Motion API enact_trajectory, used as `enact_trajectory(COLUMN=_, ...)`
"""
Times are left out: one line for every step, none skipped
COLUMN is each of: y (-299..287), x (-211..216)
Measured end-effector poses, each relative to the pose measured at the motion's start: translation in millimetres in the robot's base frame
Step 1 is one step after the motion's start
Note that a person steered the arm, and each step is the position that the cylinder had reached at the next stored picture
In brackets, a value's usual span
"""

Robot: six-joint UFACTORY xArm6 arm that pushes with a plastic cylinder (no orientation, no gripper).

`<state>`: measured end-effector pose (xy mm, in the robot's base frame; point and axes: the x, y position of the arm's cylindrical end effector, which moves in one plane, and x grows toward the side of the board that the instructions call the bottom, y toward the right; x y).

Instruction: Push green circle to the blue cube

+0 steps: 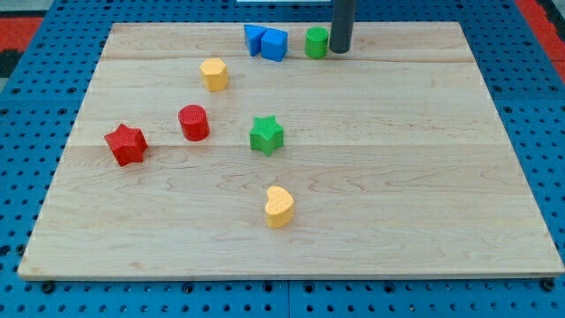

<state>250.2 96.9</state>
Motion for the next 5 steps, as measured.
enact_trajectory(y=-1, x=0)
enact_trajectory(y=-10, x=-14)
enact_trajectory(y=-36, x=-15)
enact_trajectory(y=-59, x=-12)
enact_trajectory(y=-71, x=-30)
